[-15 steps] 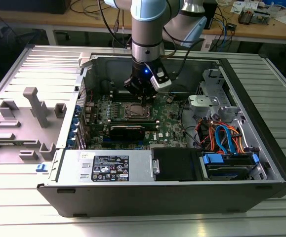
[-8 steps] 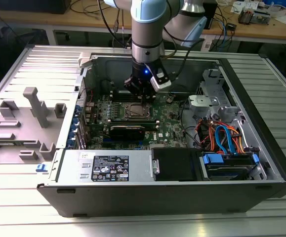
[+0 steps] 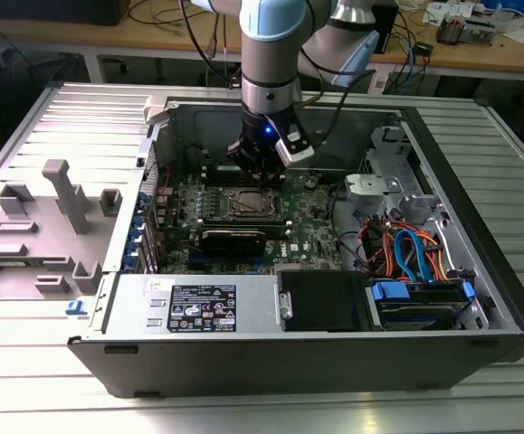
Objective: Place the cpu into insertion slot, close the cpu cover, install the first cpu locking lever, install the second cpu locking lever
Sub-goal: 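Install the first cpu locking lever, then install the second cpu locking lever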
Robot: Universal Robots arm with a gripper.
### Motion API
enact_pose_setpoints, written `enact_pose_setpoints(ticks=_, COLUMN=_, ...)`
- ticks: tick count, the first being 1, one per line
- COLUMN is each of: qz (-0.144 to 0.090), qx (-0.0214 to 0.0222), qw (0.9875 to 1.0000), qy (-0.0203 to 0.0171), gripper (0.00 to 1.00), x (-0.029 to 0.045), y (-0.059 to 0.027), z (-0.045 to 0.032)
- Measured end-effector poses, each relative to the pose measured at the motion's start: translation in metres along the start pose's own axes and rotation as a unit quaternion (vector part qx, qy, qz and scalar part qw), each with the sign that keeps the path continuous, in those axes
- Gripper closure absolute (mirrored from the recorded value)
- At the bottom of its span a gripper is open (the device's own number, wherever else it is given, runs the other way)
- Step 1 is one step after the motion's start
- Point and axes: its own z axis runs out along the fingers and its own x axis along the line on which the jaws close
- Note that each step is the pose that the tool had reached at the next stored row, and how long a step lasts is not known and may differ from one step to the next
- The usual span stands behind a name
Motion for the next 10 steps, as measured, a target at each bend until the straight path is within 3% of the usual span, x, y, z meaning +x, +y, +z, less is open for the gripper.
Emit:
enact_pose_setpoints(ticks=4, qz=0.000, qx=0.0000, qw=1.0000, qy=0.0000, gripper=0.89, x=-0.0009, y=-0.0001, z=-0.0043)
enact_pose_setpoints(ticks=10, qz=0.000, qx=0.0001, qw=1.0000, qy=0.0001, gripper=0.89, x=-0.0014, y=-0.0011, z=-0.0044)
